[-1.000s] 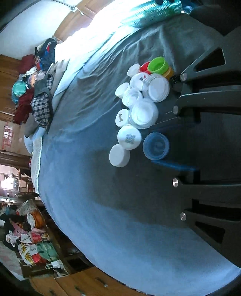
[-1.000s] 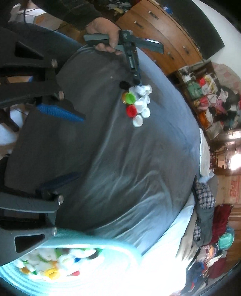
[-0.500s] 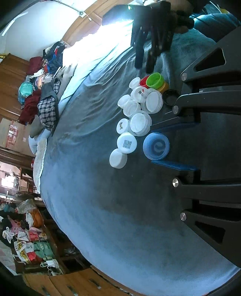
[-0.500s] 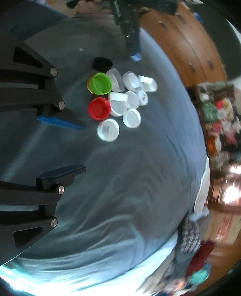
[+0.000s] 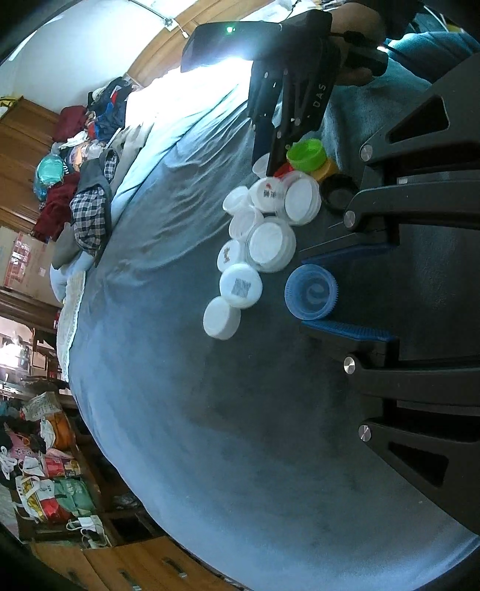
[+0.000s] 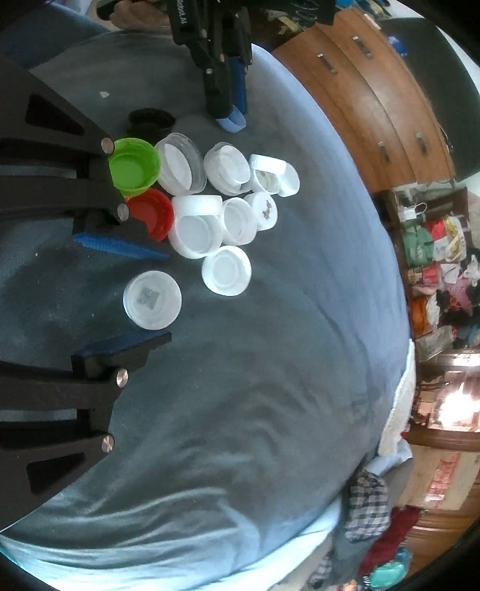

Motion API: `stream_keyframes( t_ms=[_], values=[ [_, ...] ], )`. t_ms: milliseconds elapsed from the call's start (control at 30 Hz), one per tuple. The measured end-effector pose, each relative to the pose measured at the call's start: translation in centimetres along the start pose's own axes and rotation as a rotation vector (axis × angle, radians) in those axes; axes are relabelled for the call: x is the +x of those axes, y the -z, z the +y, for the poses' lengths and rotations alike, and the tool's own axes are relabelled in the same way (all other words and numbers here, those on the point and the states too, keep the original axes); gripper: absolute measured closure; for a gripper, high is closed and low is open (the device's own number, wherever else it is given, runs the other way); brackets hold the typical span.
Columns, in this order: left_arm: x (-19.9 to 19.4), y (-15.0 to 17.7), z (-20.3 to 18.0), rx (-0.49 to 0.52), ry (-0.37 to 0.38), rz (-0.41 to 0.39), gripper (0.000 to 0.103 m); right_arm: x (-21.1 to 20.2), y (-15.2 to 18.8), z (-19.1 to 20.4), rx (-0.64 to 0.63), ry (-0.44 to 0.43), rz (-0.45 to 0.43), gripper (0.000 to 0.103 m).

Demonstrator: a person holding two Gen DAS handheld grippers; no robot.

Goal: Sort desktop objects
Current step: 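Grasp the blue cap with the left tool while the right tool grasps a white QR cap, then carry both caps over the blue basket and open both tools to drop them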

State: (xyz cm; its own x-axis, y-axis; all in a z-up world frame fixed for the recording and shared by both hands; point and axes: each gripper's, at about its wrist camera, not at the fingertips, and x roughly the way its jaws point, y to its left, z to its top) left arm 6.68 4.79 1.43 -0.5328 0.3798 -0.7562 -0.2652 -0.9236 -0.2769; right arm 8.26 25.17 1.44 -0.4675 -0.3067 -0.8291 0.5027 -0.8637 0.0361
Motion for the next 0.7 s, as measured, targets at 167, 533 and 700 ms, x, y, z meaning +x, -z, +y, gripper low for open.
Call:
stream_keyframes(
  t_ms=[167,533,700],
  values=[
    [-2.5,-0.2,-2.6,0.049,-0.013,-0.067,0.077,-3.8,0.9,0.2,0.062,0.020,-0.033,0.071],
    [-6.6,-1.3,-12.9,0.201,0.042,-0.143,0.077,-16.6,5.1,-0.9,0.194,0.098,-0.179,0.071],
    [-7.1,-2.0,-18.2,0.269,0.082,-0.150,0.077,-21.7,7.6,-3.1,0.250,0.165,-0.227,0.071]
  ],
)
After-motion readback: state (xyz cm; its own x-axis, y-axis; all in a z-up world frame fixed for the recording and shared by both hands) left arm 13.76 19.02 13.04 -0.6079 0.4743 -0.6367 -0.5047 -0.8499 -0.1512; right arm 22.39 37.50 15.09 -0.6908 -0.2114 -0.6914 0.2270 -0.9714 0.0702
